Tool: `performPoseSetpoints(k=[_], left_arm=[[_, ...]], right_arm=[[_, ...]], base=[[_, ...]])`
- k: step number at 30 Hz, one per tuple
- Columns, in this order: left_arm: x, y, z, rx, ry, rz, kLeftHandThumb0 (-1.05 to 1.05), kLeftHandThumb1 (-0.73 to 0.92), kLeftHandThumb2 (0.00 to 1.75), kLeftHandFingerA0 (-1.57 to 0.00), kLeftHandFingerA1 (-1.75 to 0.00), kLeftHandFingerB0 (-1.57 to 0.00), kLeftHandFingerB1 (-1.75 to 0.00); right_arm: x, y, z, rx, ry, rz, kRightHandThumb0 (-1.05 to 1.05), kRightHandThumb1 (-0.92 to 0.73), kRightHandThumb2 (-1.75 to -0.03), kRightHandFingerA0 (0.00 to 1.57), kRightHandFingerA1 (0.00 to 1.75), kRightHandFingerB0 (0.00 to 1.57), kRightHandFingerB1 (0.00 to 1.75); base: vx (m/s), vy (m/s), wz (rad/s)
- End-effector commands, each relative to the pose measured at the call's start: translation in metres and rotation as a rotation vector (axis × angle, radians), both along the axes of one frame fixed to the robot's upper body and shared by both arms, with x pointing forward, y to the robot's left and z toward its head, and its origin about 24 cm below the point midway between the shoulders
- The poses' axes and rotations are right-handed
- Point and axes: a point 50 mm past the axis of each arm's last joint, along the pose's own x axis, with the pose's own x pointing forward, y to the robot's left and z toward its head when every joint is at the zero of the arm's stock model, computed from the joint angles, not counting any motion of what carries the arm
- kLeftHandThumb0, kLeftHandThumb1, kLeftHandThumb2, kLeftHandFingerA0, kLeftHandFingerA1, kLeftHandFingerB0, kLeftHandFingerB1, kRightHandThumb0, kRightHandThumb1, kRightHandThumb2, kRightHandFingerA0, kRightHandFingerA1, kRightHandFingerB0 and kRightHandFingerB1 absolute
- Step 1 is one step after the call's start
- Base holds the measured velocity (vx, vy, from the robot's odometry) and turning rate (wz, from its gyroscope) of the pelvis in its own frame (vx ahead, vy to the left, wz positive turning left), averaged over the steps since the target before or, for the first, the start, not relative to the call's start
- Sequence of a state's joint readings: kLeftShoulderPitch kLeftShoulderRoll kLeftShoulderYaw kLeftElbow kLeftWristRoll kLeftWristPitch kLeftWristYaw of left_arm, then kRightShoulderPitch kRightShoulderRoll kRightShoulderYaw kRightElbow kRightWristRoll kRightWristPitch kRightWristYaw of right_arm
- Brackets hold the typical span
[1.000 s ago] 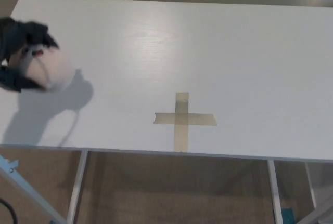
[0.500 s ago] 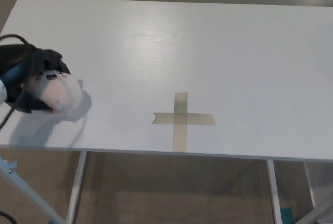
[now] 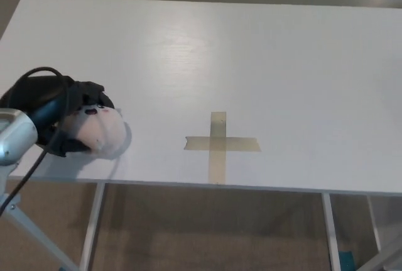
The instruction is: Use the left hand to take the pink dumpling toy on a person's hand and put it on the desk.
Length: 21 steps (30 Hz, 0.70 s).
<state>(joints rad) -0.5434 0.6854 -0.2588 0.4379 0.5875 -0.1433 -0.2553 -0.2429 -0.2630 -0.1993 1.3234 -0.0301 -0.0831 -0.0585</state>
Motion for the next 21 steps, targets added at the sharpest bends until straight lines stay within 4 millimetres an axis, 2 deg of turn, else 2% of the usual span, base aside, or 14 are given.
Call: performPoseSetpoints(k=[1, 2, 3, 11, 12, 21], left_arm=[[-0.002, 0.004, -0.014, -0.018, 0.075, 0.029, -0.6, 0.41, 0.79, 0.0, -0.2, 0.0, -0.22], [-0.002, 0.005, -0.017, 0.004, 0.11, 0.036, -0.6, 0.41, 0.79, 0.0, -0.2, 0.0, -0.22], [-0.002, 0.007, -0.016, 0.026, 0.131, 0.043, -0.77, 0.47, 0.81, 0.0, 0.0, 0.0, -0.1], [0.001, 0.008, -0.011, 0.011, 0.138, 0.065, -0.77, 0.44, 0.83, 0.0, 0.0, 0.0, -0.09], [0.001, 0.009, -0.01, 0.013, 0.14, 0.068, -0.85, 0.5, 0.59, 0.0, 0.0, 0.0, -0.13], [0.002, 0.013, 0.002, 0.005, 0.142, 0.078, -0.87, 0.5, 0.57, 0.0, 0.0, 0.0, -0.1]], right_arm=[[0.0, -0.001, 0.0, -0.007, 0.011, 0.004, -0.21, -0.68, -0.6, 0.7, 0.48, 0.55, 0.43], [0.0, -0.001, 0.0, -0.006, 0.011, 0.005, -0.21, -0.68, -0.6, 0.7, 0.48, 0.55, 0.43], [0.001, -0.001, 0.0, -0.004, 0.009, 0.009, -0.21, -0.68, -0.6, 0.69, 0.48, 0.54, 0.43], [0.002, -0.002, 0.001, 0.004, 0.003, 0.007, -0.21, -0.68, -0.6, 0.68, 0.47, 0.53, 0.42], [0.002, -0.002, 0.001, 0.007, 0.002, 0.006, -0.21, -0.68, -0.6, 0.67, 0.47, 0.52, 0.42], [0.0, -0.001, 0.0, 0.025, 0.01, 0.005, -0.21, -0.68, -0.6, 0.65, 0.46, 0.52, 0.42]], base=[[0.0, 0.0, 0.0], [0.0, 0.0, 0.0], [0.0, 0.0, 0.0], [0.0, 0.0, 0.0], [0.0, 0.0, 0.0], [0.0, 0.0, 0.0]])
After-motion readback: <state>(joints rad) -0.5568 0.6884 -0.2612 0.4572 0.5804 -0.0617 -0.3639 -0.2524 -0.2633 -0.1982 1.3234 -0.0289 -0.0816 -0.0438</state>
